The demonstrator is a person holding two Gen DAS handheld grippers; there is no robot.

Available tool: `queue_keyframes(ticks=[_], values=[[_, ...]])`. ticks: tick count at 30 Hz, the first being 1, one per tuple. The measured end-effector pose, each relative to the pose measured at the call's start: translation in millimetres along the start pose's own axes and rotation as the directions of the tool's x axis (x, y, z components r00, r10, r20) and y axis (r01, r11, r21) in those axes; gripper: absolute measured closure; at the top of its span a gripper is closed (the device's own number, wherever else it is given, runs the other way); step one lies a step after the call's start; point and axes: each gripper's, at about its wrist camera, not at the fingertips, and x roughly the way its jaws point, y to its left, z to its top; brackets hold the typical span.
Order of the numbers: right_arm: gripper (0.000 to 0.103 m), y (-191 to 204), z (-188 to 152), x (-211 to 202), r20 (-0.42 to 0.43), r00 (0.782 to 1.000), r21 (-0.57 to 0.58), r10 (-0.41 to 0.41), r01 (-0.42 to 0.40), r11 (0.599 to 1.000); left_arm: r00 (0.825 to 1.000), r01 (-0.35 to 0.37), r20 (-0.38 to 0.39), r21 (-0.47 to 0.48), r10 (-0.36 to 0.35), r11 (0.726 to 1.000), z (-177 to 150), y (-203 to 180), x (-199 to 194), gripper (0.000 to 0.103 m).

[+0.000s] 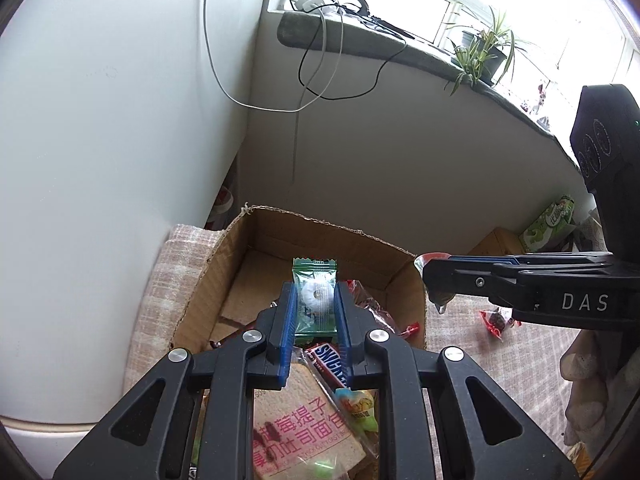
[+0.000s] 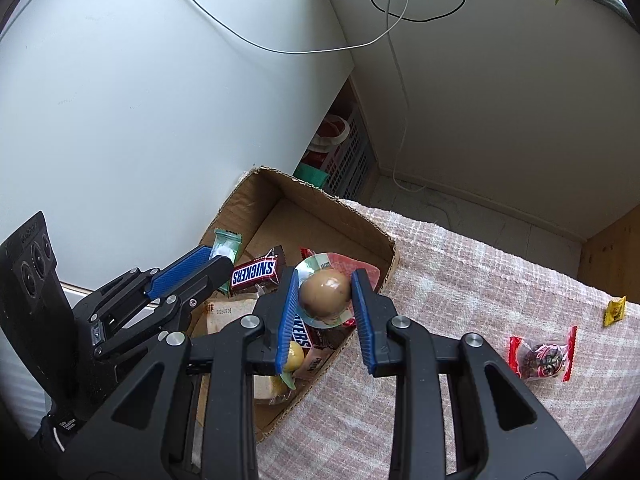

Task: Organize snacks
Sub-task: 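Open the left gripper over the box while the right releases the brown egg candy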

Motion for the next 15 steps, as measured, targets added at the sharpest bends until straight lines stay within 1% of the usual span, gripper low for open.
queue_keyframes(ticks=[7, 12, 15], values=[[0.074, -0.8, 12.3, 22.3, -0.029, 1.000, 0.006, 0.004, -0.004, 1.000, 1.000, -0.012, -0.022, -0.010, 0.012, 1.000, 3.9, 4.1, 12.0, 0.086], [0.074, 0.8, 11.3, 35.3, -0.050, 0.999, -0.002, 0.010, -0.010, 1.000, 0.999, -0.014, -0.035, -0.015, 0.013, 1.000, 5.5, 7.1, 16.3, 0.086], [0.074, 2.7, 10.5, 40.9, -0.062, 0.998, -0.008, 0.011, -0.011, 1.000, 0.998, -0.012, -0.059, -0.021, 0.011, 1.000, 4.5, 9.6, 21.2, 0.086]])
